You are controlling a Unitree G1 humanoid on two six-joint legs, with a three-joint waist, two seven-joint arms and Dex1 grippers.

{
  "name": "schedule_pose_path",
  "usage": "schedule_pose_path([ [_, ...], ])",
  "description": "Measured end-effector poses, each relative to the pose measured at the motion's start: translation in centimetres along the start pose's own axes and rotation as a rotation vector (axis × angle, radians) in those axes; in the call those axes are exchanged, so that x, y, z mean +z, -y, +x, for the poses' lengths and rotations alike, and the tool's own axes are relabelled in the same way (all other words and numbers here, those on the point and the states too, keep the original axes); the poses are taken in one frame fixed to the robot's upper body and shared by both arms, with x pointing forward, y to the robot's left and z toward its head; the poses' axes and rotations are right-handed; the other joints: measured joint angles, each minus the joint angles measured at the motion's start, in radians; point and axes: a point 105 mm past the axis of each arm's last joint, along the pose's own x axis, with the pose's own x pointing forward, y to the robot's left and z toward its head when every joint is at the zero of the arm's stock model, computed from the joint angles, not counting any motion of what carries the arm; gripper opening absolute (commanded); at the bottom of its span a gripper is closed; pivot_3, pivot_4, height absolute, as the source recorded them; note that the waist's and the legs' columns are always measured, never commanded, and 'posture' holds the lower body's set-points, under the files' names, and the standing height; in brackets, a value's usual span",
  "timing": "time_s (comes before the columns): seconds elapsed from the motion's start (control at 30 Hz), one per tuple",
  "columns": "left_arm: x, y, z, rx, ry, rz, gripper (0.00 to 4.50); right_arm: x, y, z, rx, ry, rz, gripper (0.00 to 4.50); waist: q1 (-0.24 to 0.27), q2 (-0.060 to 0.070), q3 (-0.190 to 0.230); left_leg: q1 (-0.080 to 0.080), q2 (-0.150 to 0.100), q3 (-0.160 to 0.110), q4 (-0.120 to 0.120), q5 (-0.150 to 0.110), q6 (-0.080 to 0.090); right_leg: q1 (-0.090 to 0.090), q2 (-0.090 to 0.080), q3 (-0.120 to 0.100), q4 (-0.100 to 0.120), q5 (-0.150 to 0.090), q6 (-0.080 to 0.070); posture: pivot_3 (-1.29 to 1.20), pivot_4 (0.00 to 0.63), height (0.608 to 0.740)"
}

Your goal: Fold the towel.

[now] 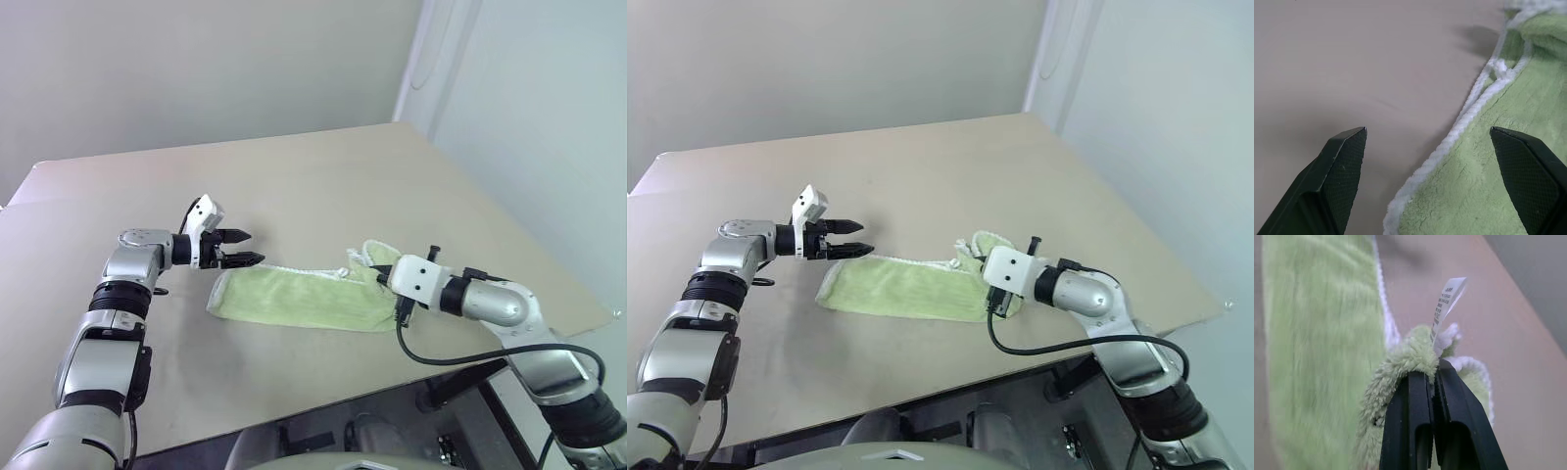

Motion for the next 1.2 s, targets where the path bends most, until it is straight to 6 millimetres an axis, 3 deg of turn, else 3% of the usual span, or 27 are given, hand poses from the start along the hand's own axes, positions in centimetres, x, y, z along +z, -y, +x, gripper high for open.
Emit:
schedule_pose_path([
  [0.23,0.0,0.1,0.2,-0.007,0.001,-0.005,4.26,1.3,-3.6,2.6,0.118,0.068,0.065,0.01,-0.002,0.000,0.000,0.000,0.000,0.000,0.000,0.000,0.000,0.000,0.000,0.000,0.000,0.000,0.000,0.00,0.000,0.740],
  [0.43,-0.6,0.4,-0.1,-0.039,-0.024,-0.076,4.26,-0.1,-4.6,3.1,0.149,0.009,0.158,0.01,-0.002,0.000,0.000,0.000,0.000,0.000,0.001,0.000,0.000,0.000,0.000,0.000,0.001,0.000,0.000,0.00,0.000,0.740],
  [0.5,-0.7,0.4,-0.3,-0.045,-0.032,-0.089,4.50,-0.5,-4.6,3.0,0.151,-0.013,0.190,0.50,-0.002,0.000,0.000,0.000,0.000,0.000,0.001,0.000,0.000,0.000,0.000,0.000,0.001,0.000,0.000,0.00,0.000,0.740],
  [0.6,-0.7,0.4,-0.3,-0.044,-0.035,-0.096,4.50,-0.8,-4.1,2.9,0.131,-0.024,0.248,1.37,-0.002,0.000,0.000,0.000,0.000,0.000,0.001,0.000,0.000,0.000,0.000,0.000,0.001,0.000,0.000,0.00,0.000,0.740],
  [0.87,-1.0,0.2,-0.8,-0.035,-0.051,-0.131,4.50,0.8,-3.3,3.1,0.100,0.086,0.357,4.32,-0.003,0.000,0.000,0.000,0.000,0.000,0.001,0.000,0.000,0.000,0.000,0.000,0.002,0.000,0.000,0.00,0.000,0.740],
  [1.07,-1.3,-0.1,-1.9,-0.005,-0.088,-0.216,4.50,3.2,0.5,2.5,-0.079,0.258,0.505,4.48,-0.004,0.000,0.000,0.000,0.000,0.000,0.000,0.000,0.000,-0.001,0.000,0.001,0.003,0.000,0.000,0.00,0.000,0.740],
  [1.2,-1.7,-0.5,-3.9,0.041,-0.141,-0.264,4.50,3.2,1.6,1.7,-0.136,0.305,0.614,4.48,-0.005,0.000,0.000,0.000,0.001,0.000,0.000,0.000,0.000,-0.001,0.000,0.001,0.002,0.000,0.000,0.00,0.000,0.740],
])
